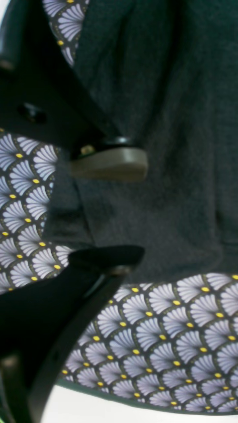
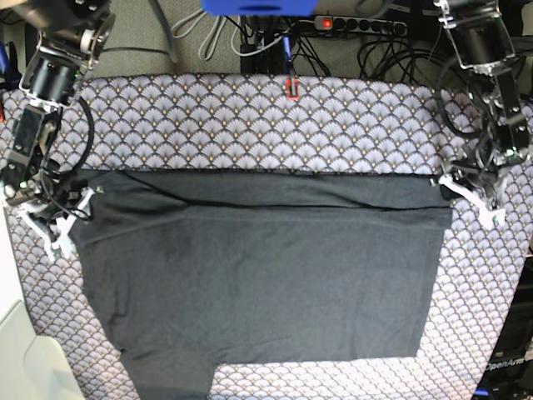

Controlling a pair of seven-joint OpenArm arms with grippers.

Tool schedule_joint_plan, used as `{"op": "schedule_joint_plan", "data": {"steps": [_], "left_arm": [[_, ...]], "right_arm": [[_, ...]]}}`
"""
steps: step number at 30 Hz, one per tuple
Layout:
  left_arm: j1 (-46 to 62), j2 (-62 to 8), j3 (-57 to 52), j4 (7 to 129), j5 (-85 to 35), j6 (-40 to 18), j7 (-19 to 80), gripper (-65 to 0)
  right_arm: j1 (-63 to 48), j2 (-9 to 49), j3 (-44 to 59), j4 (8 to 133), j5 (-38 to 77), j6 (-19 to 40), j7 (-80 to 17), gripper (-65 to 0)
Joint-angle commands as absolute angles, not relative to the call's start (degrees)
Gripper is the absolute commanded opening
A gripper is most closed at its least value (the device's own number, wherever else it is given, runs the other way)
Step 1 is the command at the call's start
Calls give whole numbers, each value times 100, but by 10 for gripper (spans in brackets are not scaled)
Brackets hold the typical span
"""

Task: Fold the T-shirt properly
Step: 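Lower the folded shoulder edge onto the shirt body with both grippers, then adjust grip on the folded edge with both grippers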

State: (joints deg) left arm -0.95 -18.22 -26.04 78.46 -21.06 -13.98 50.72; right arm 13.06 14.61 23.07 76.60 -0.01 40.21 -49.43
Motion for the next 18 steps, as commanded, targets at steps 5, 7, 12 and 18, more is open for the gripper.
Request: {"op": "schedule_joint_plan", "data": {"steps": [5,7,12,18], "left_arm": [[-215,-1877,-2642,7864,-2141,-1402,4963,-403],[-224,-1877,-2642,7855,-2123,-1393,4963,-403],[-180,-1868,-2642,7837,-2105,-1385,4963,-403],[-101,-1868,-2642,7829,-2105,-1376,4954,-403]], "right_arm": [[1262,1543,2325,7908,75,4000,-4831,-319],[1165,1534,2325,8145,75,4000,-4831,-313],[980,1525,2325,8505,75,4000,-4840,-273],[910,1525,2325,8514,75,4000,-4848,-270]]}}
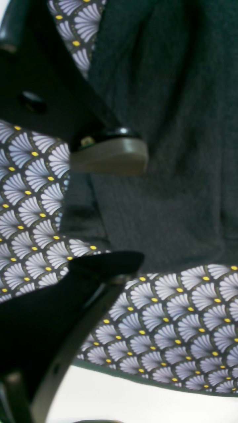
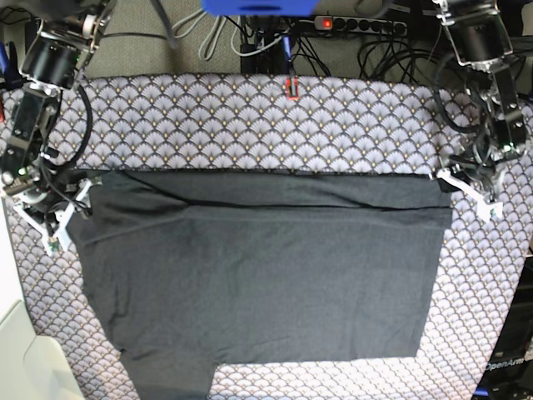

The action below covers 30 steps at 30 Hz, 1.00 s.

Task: Fold the T-shirt properly
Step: 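Adjust grip on the folded edge with both grippers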

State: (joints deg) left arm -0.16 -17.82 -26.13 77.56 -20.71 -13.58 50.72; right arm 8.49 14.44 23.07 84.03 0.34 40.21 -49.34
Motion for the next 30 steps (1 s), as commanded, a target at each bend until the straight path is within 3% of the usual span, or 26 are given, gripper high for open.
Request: {"op": "schedule_joint_plan", "data": {"steps": [1,13,15,18,21,30], "left_arm": [[-101,-1859,-2642,7820,-2105,-1376,4910,-403],[-321,-1710,-2615,7029,-2105,-1393,4497,-409],[-321,-1710,-2624,7029,-2105,-1402,4497,-467],[-321,-1710,-2633,7037,-2123,-1402,4514,-650],[-312,-1710,-2633,7029,-2114,-1411,4514,-621],[-277,-1745,-2633,7046,-2123,-1411,4532,-646]], "right_arm": [[884,1525,2325,8514,75,4000,-4840,-270],[848,1455,2325,8505,75,4000,-4840,-270],[848,1455,2325,8497,75,4000,-4840,-270],[840,1455,2343,8497,75,4000,-4840,-270],[778,1455,2563,8497,75,4000,-4840,-270],[488,1464,3046,8497,75,4000,-4831,-269]]}}
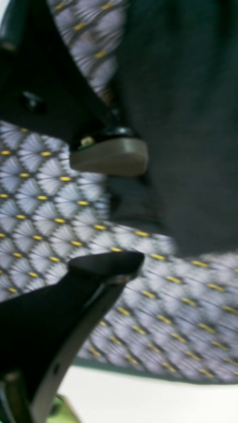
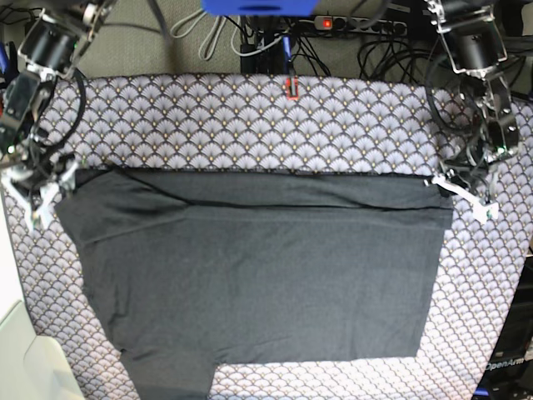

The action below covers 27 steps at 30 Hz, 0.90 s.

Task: Fold the T-shirt properly
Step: 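Adjust grip on the folded edge with both grippers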

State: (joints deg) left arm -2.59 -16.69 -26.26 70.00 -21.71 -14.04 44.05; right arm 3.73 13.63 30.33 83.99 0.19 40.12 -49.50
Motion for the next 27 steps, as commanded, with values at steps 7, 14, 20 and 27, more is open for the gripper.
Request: {"op": "schedule_joint_plan", "data": {"steps": [7,14,20,27], "left_arm": [[-277,-1763,-2633,7046,-2141,-1411,4532,-646],[-268,-1763,-2633,7046,-2141,-1411,4523,-646],[-268,-1763,-2642,7046,-2149,-1411,4523,-646],[-268,-1763,-2642,7046,-2149,-1411,4523,-646]], "right_arm": [[330,1411,3055,8479,75,4000,-4813,-269],[374,1385,3046,7705,75,4000,-4365,-270],[374,1473,3046,7389,75,4000,-4057,-272],[382,1490,3046,7319,75,4000,-4066,-275]]}}
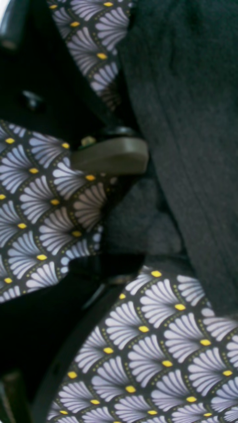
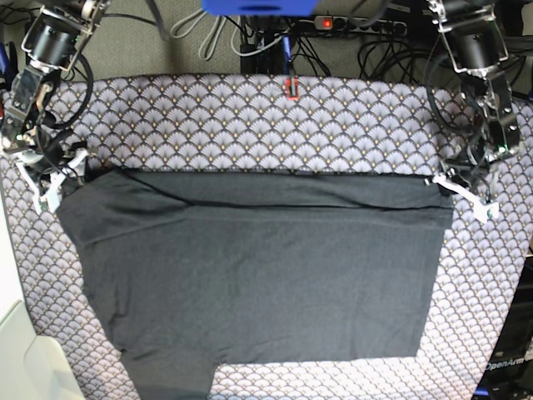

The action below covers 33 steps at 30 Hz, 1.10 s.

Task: Fold the T-shirt properly
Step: 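Adjust grip on the folded edge with both grippers, then pull the folded edge back toward the arms with both grippers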

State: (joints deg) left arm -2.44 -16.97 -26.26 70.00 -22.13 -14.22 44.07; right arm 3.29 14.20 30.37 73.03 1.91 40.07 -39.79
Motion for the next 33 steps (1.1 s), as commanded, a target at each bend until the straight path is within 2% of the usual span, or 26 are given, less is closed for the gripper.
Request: {"op": "schedule_joint_plan", "data": {"steps": [1,3,6,13,19,26,33], "left_arm": [[-277,-1763,-2642,7046,-2149,-1411,4532,-646],[-286,-1763,-2642,7046,-2149,-1411,4532,-646],[-286,-1763,-2642,7046,-2149,-1411,4532,-646],[-268,-1763,-2642,7046,-2149,-1411,4549,-646],[-215,-1780,-2642,7310,-2123,-1411,4567,-646],[-4,-1895,-2642,8084,-2132,-1411,5130,-646],[374,-1895,-3073,8760,-2114,-1411,5543,-646]], "right_arm": [[382,1490,3046,7319,75,4000,-4066,-279],[382,1490,3046,7327,75,4000,-4066,-306],[382,1490,3046,7327,75,4000,-4066,-384],[365,1490,3046,7363,75,4000,-4110,-650],[303,1499,3055,7468,75,4000,-4119,-650],[-198,1446,3029,8646,75,4000,-4127,-650],[-690,1349,3055,9174,75,4000,-4127,-650]]}}
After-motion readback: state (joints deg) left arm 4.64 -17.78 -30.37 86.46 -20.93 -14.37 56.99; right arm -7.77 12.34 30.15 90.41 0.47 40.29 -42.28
